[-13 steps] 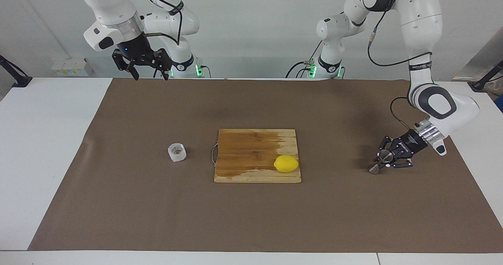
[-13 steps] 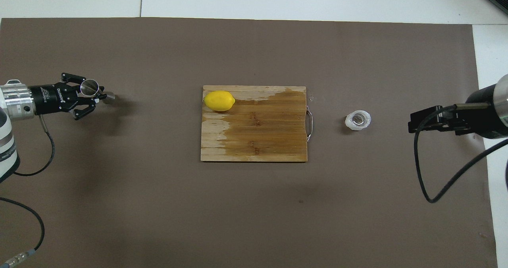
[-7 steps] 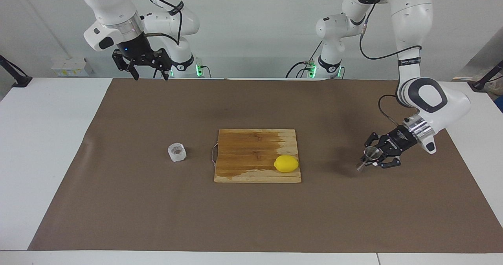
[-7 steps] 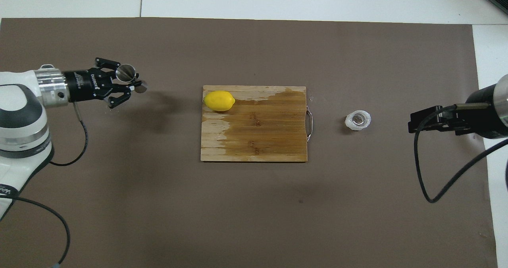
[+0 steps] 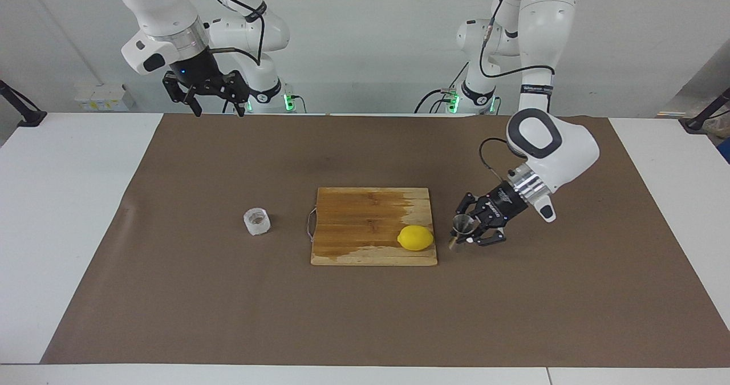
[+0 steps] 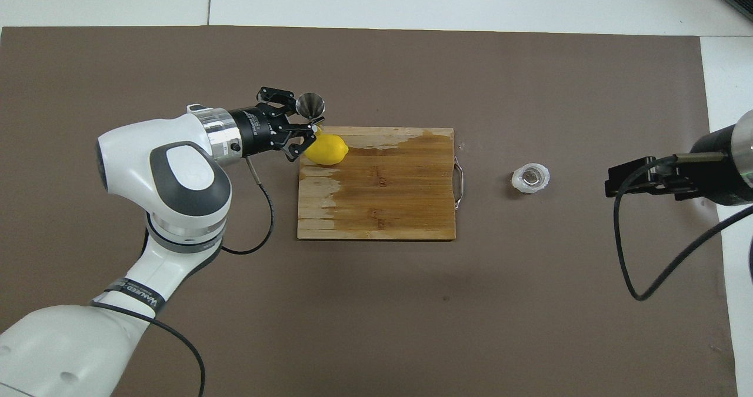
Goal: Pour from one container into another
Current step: 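Lift the metal cup with the left gripper toward the cutting board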
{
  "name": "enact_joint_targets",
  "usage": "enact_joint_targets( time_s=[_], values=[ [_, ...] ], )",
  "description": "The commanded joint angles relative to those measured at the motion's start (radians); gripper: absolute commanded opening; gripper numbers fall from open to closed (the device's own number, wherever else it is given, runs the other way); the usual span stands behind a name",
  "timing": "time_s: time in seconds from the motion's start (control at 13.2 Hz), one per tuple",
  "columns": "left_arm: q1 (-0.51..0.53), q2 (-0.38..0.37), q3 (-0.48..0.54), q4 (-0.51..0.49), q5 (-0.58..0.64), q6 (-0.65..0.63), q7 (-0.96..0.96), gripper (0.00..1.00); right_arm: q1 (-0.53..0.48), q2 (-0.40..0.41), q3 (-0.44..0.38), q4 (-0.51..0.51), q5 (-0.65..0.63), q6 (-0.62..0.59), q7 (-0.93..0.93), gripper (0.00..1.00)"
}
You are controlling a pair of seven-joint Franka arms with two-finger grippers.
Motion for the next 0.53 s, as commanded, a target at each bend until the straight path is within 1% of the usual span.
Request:
enact_joint_targets(
  time_s=[0.0,0.3,0.46],
  values=[
    [-0.122,-0.032,0.018,-0.019,-0.053,0.104,-0.038,0.00,-0.018,-0.009,0.009,-0.005,0.027,-0.001,0.019,1.00],
    [-0.271,-0.028,0.019,-0.026,-0.054,0.193,-0.035,0.00,-0.018,-0.009,0.009,-0.005,0.027,-0.001,0.019,1.00],
    [-0.331,-0.035,0.018,-0.077,-0.054,0.258,0.004,0.00,-0.018,-0.009,0.009,-0.005,0.027,-0.001,0.019,1.00]
  ],
)
